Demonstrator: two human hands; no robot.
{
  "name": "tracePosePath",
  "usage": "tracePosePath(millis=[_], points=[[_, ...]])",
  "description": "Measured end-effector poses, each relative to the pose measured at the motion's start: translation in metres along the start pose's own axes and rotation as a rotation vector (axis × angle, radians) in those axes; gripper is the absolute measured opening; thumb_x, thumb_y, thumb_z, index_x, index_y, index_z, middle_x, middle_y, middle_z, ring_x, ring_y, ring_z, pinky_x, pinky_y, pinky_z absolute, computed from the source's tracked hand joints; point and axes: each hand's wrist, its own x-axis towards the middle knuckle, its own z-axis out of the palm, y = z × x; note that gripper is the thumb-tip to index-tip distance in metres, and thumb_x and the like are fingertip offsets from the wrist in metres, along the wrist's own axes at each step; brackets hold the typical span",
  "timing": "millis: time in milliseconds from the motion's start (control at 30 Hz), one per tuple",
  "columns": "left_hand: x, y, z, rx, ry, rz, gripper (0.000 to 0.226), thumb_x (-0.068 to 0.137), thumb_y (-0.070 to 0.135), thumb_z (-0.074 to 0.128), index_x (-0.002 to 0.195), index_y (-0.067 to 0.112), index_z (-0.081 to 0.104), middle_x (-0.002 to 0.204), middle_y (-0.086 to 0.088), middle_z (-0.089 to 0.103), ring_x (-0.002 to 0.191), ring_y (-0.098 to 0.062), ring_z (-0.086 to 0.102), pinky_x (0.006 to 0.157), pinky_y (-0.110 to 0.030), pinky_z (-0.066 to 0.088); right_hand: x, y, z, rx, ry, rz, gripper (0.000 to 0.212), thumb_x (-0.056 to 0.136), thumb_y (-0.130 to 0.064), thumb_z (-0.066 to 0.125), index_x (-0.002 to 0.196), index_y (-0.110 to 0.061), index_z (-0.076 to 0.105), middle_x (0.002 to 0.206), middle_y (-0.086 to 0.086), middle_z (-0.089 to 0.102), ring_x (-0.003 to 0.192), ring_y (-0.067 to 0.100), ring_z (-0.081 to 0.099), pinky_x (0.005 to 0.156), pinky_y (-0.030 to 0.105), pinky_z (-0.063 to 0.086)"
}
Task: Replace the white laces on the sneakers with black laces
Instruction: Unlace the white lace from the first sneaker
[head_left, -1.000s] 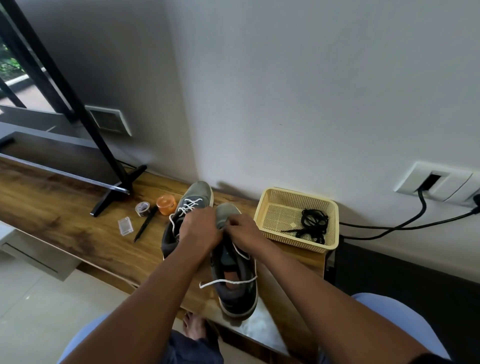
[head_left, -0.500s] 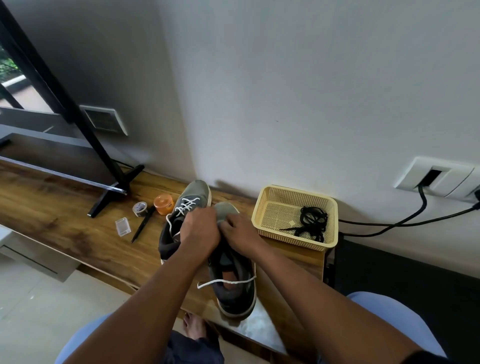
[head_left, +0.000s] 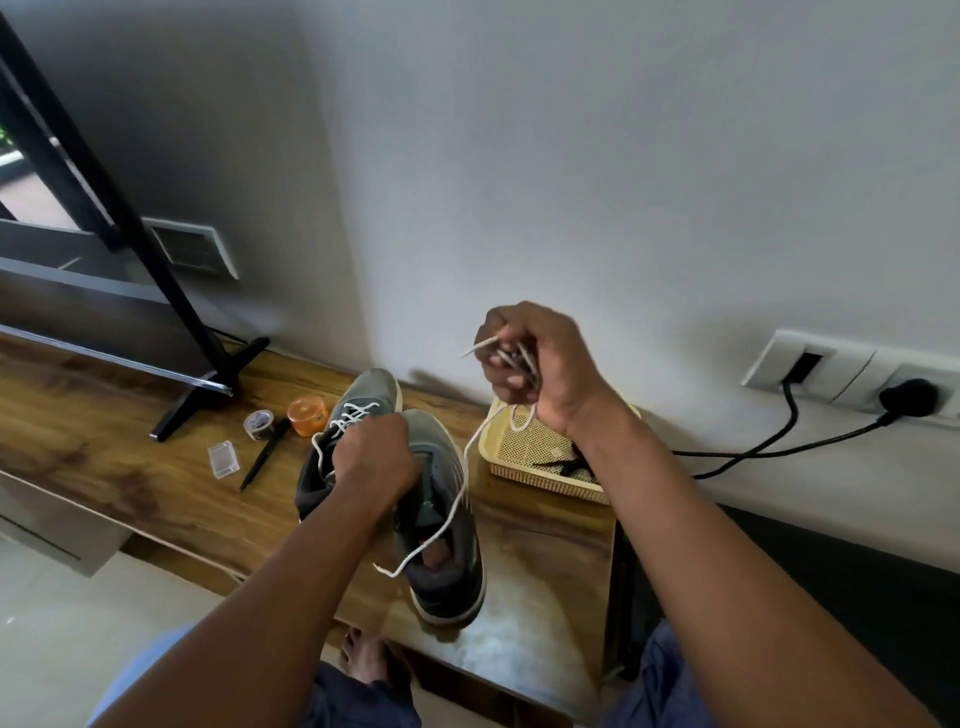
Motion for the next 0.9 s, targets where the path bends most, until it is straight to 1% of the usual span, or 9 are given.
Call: tracePosePath(millis=[67, 133, 233, 333, 400, 467, 667, 767, 900], points=[[-0.005, 0.008, -0.012, -0.023, 0.056, 0.074, 0.027, 0.087, 0.029, 0.067, 0.112, 0.021, 0.073, 0.111, -0.008, 0.073, 0.107, -0.032, 0.069, 0.085, -0.038, 0.058, -0.006, -0.016, -0.004, 0.012, 0.017, -0.043, 0.015, 0.072, -0.018, 0.048, 0.063, -0.011, 0.038, 0.058, 0.005, 0.038, 0.04, 0.012, 0.026, 0.043, 0.016, 0.013], [-0.012, 0.02, -0.026, -0.214, 0.021, 0.233, 0.024, 0.086, 0.025, 0.066, 0.107, 0.027, 0.078, 0.09, 0.006, 0.074, 0.088, -0.016, 0.07, 0.075, -0.03, 0.056, -0.009, -0.023, -0.005, 0.04, 0.051, -0.071, 0.015, 0.071, -0.018, 0.047, 0.063, -0.012, 0.036, 0.06, 0.006, 0.035, 0.041, 0.013, 0.024, 0.044, 0.017, 0.011], [-0.025, 0.036, -0.045, -0.657, -0.443, 0.397, 0.033, 0.087, 0.003, 0.058, 0.108, 0.015, 0.081, 0.057, 0.007, 0.064, 0.048, -0.006, 0.056, 0.051, -0.02, 0.043, -0.01, -0.026, -0.003, 0.053, 0.101, -0.088, 0.015, 0.07, -0.019, 0.047, 0.062, -0.014, 0.035, 0.063, 0.007, 0.035, 0.044, 0.014, 0.024, 0.048, 0.024, 0.006], [-0.032, 0.036, -0.05, -0.617, -0.772, 0.453, 0.033, 0.086, 0.006, 0.059, 0.113, 0.007, 0.078, 0.067, -0.01, 0.069, 0.049, -0.013, 0.058, 0.045, -0.02, 0.044, -0.012, -0.027, -0.001, 0.038, 0.134, -0.104, 0.014, 0.071, -0.019, 0.048, 0.064, -0.014, 0.036, 0.063, 0.006, 0.036, 0.045, 0.015, 0.025, 0.05, 0.027, 0.006], [-0.034, 0.034, -0.05, -0.619, -0.729, 0.498, 0.017, 0.097, 0.003, 0.065, 0.106, 0.006, 0.078, 0.076, -0.013, 0.073, 0.06, -0.016, 0.067, 0.052, -0.024, 0.054, -0.015, -0.028, -0.001, 0.012, 0.152, -0.113, 0.014, 0.072, -0.019, 0.049, 0.065, -0.014, 0.038, 0.064, 0.006, 0.038, 0.045, 0.014, 0.028, 0.05, 0.026, 0.007], [-0.032, 0.034, -0.052, -0.851, -0.645, 0.502, 0.012, 0.1, 0.001, 0.066, 0.105, 0.004, 0.077, 0.083, -0.017, 0.075, 0.069, -0.02, 0.071, 0.06, -0.027, 0.06, -0.018, -0.028, -0.003, -0.044, 0.173, -0.116, 0.014, 0.073, -0.018, 0.051, 0.064, -0.015, 0.04, 0.065, 0.006, 0.041, 0.046, 0.015, 0.032, 0.05, 0.025, 0.008], [-0.026, 0.041, -0.065, -1.523, -0.7, 0.667, 0.027, 0.094, 0.015, 0.075, 0.118, 0.001, 0.074, 0.095, -0.018, 0.073, 0.081, -0.023, 0.072, 0.075, -0.032, 0.061, -0.025, -0.016, -0.014, -0.236, 0.302, -0.098, 0.013, 0.078, -0.016, 0.06, 0.072, -0.006, 0.056, 0.066, 0.01, 0.044, 0.051, 0.018, 0.043, 0.049, 0.023, 0.03], [-0.026, 0.049, -0.064, -1.579, -0.701, 0.61, 0.033, 0.091, 0.018, 0.079, 0.119, 0.002, 0.074, 0.098, -0.018, 0.075, 0.083, -0.022, 0.075, 0.075, -0.03, 0.062, -0.026, -0.007, -0.021, -0.32, 0.336, -0.022, 0.015, 0.085, -0.015, 0.062, 0.072, -0.01, 0.057, 0.065, 0.006, 0.047, 0.051, 0.015, 0.046, 0.048, 0.023, 0.037], [-0.024, 0.05, -0.056, -1.378, -0.719, 0.322, 0.016, 0.093, 0.009, 0.073, 0.105, 0.003, 0.08, 0.098, -0.025, 0.076, 0.078, -0.024, 0.077, 0.069, -0.03, 0.064, -0.027, 0.008, -0.031, -0.465, 0.346, 0.22, 0.014, 0.09, -0.016, 0.063, 0.076, -0.011, 0.062, 0.068, 0.013, 0.06, 0.058, 0.024, 0.055, 0.055, 0.029, 0.044]])
